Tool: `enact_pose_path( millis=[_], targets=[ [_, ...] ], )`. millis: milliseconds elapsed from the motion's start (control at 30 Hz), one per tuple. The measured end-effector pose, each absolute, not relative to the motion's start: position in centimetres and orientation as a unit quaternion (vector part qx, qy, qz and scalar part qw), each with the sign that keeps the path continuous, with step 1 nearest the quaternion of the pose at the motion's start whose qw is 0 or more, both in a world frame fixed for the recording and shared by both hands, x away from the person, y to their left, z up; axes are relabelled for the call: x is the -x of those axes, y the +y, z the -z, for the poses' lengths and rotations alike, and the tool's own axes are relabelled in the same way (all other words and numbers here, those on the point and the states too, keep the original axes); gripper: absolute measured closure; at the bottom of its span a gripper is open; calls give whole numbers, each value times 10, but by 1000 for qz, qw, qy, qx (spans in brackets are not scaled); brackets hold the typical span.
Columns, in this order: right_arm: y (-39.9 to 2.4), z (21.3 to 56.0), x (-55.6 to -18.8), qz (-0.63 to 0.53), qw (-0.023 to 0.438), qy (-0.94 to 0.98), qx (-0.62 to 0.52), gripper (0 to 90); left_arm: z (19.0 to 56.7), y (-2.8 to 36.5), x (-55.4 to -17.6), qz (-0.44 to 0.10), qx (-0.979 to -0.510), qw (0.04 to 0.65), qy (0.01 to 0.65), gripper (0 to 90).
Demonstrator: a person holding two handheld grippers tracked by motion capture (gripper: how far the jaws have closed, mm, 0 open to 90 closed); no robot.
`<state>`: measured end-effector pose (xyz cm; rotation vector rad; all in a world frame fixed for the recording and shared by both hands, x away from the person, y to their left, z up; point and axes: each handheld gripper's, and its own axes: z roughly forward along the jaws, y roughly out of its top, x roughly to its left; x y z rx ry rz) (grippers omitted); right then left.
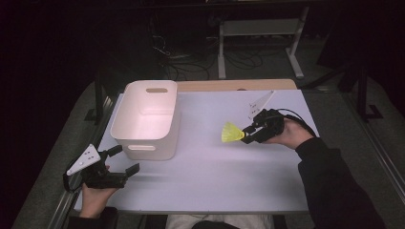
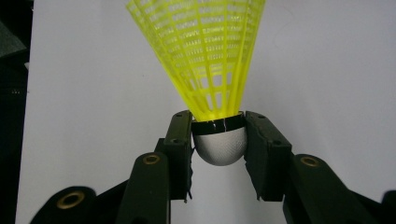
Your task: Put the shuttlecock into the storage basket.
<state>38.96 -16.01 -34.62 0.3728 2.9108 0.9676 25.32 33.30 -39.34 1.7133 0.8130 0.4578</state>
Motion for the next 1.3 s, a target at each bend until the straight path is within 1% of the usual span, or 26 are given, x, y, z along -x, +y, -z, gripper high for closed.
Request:
enact_pose_path(
  millis=[400, 767, 1300],
  targets=[
    [-143, 332, -397, -325, 25, 939, -111, 622, 393, 333, -253, -195, -727, 562, 344, 0],
    [-135, 318, -401, -332, 32, 937, -107, 622, 393, 333, -253, -194, -727, 561, 344, 0],
    [-119, 306, -408, -340, 34, 934, -100, 622, 393, 333, -253, -194, -727, 562, 344, 0]
  ],
)
